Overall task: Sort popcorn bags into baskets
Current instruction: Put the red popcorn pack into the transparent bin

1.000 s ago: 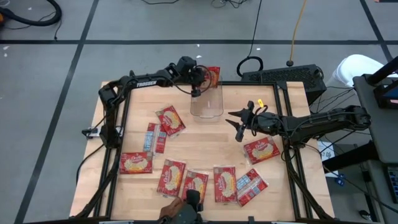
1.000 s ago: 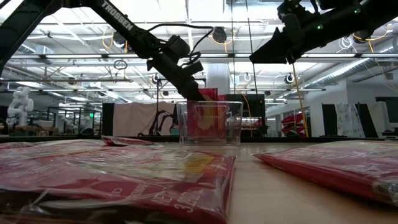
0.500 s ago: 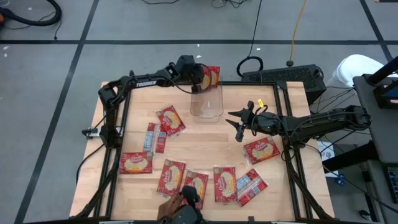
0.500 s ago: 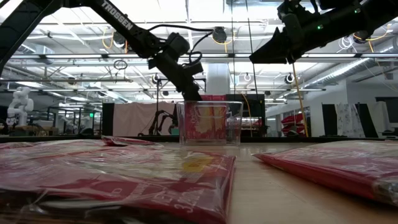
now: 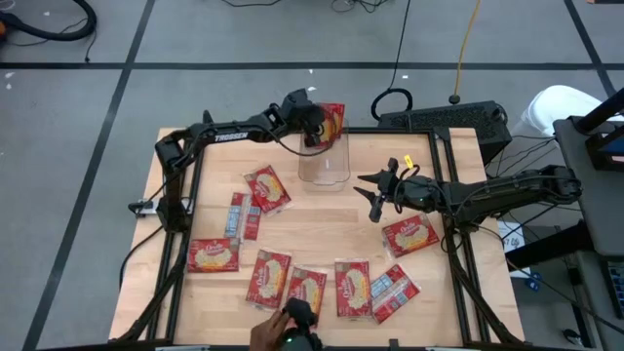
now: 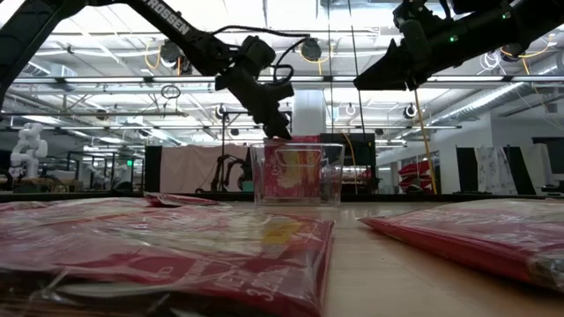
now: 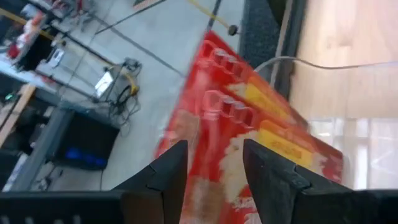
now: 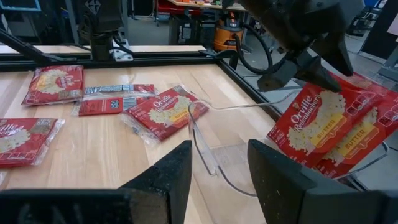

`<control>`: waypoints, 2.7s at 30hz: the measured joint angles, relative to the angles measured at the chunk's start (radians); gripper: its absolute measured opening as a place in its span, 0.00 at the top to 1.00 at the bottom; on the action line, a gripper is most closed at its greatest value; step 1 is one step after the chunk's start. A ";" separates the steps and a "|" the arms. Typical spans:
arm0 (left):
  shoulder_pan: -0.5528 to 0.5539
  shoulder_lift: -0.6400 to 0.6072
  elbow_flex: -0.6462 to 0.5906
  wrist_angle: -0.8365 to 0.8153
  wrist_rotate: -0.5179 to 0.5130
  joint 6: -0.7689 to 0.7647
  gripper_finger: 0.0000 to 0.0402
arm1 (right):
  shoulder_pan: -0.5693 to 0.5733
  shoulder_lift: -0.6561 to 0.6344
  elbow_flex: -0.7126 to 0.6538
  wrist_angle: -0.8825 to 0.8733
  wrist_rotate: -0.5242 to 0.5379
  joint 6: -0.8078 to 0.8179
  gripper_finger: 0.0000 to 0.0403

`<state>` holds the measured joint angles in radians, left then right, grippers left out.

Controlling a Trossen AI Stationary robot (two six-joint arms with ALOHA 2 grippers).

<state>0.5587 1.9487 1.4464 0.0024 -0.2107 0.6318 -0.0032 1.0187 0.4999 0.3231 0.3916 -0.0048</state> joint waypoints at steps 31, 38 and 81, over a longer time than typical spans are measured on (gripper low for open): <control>0.221 -0.101 -0.045 -0.189 0.470 -0.245 0.39 | 0.001 0.000 0.000 -0.014 -0.003 -0.006 0.63; 0.240 -0.101 -0.119 -0.047 0.497 -0.275 0.38 | 0.004 0.000 0.000 -0.014 -0.004 -0.007 0.63; 0.146 -0.047 -0.153 0.180 0.392 -0.312 0.92 | 0.006 0.000 0.001 0.000 -0.004 -0.011 0.63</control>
<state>0.7044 1.9015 1.2930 0.1822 0.1816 0.3195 0.0029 1.0187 0.5007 0.3233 0.3878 -0.0155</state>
